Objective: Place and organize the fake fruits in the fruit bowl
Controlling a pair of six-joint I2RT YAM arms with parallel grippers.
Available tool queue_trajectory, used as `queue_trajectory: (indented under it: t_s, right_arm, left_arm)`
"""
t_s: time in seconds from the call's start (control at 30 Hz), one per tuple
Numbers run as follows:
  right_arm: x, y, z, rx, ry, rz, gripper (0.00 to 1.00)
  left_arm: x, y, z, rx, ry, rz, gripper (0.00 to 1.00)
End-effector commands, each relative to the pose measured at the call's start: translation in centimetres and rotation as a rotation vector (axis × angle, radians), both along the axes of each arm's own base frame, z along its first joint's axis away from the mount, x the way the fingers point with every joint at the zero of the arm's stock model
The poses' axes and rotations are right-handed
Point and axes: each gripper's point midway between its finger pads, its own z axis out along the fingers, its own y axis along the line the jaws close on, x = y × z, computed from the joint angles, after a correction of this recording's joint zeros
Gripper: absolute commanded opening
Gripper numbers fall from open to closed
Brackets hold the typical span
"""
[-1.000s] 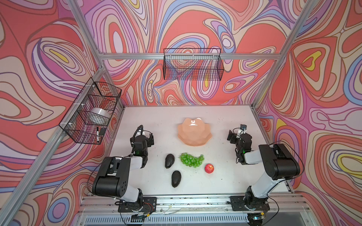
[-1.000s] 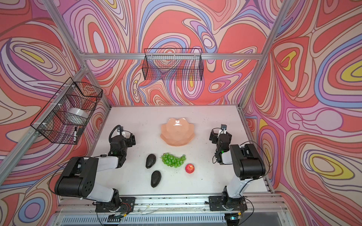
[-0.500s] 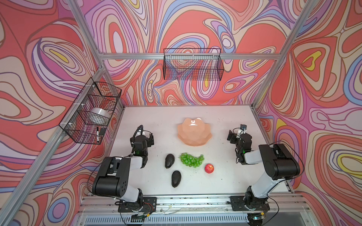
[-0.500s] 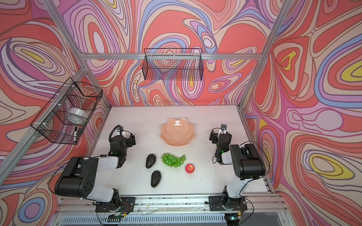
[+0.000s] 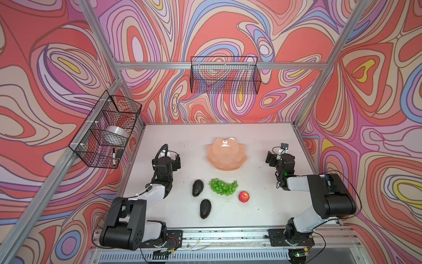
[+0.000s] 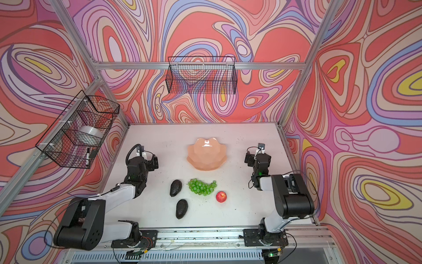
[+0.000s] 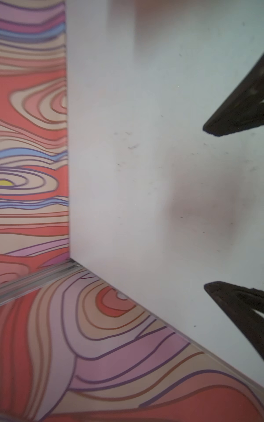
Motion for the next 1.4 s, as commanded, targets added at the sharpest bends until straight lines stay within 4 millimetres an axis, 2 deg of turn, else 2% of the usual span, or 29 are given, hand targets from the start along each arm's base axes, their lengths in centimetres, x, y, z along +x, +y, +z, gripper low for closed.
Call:
queue_trajectory:
  t_s: [0.0,0.03,0.07,0.1,0.13,0.2,0.33,0.47,0.6,0.7,0.8,0.87,1.0,1.37]
  right_arm:
    - [0.8,-0.2,6.5,0.155,0.014,-0.059,0.98]
    - [1.0,-0.2,7.7,0.245,0.025,-0.097,0.98]
    - [0.9,0.0,8.0,0.326,0.067,-0.128,0.98]
    - [1.0,0.8,8.5,0.353,0.109,-0.094,0.98]
    - [1.2,2.2,8.4,0.368,0.141,-0.017,0.98]
    - [0.7,3.7,7.8,0.420,0.169,0.050,0.98]
    - [-2.3,5.5,6.2,0.471,0.267,0.091,0.98]
    - [-6.5,7.5,4.6,0.386,0.403,0.120,0.97]
    - [-10.8,10.7,1.8,0.284,0.558,0.143,0.95]
    - [-13.7,13.0,-0.3,0.241,0.653,0.159,0.94]
    - [-16.1,14.8,-2.0,0.251,0.721,0.177,0.93]
    - [-17.5,16.4,-2.8,0.278,0.745,0.199,0.92]
    - [-19.5,18.6,-4.0,0.269,0.777,0.215,0.92]
    - [-21.8,21.6,-7.8,0.221,0.877,0.231,0.92]
  left_arm:
    - [0.0,-0.3,6.1,-0.119,-0.058,0.027,1.00]
    - [-0.2,-0.4,7.3,-0.181,-0.066,0.035,1.00]
    - [-0.4,-0.6,8.3,-0.228,-0.070,0.041,1.00]
    - [-0.8,-0.6,9.0,-0.284,-0.069,0.053,1.00]
    - [-1.2,-0.7,9.7,-0.328,-0.072,0.059,1.00]
    - [-2.3,-0.9,10.6,-0.377,-0.063,0.055,1.00]
    - [-4.9,-1.4,12.4,-0.428,-0.022,0.022,1.00]
    - [-7.5,0.2,13.7,-0.285,0.049,0.065,1.00]
    - [-9.3,2.9,12.3,-0.194,0.093,0.206,1.00]
    - [-9.6,2.9,10.6,-0.208,0.098,0.205,1.00]
    - [-9.6,2.3,10.8,-0.220,0.093,0.168,1.00]
    - [-9.8,2.6,10.9,-0.211,0.097,0.188,1.00]
    - [-10.1,3.1,11.0,-0.194,0.112,0.207,1.00]
    - [-10.5,3.4,10.8,-0.182,0.120,0.218,1.00]
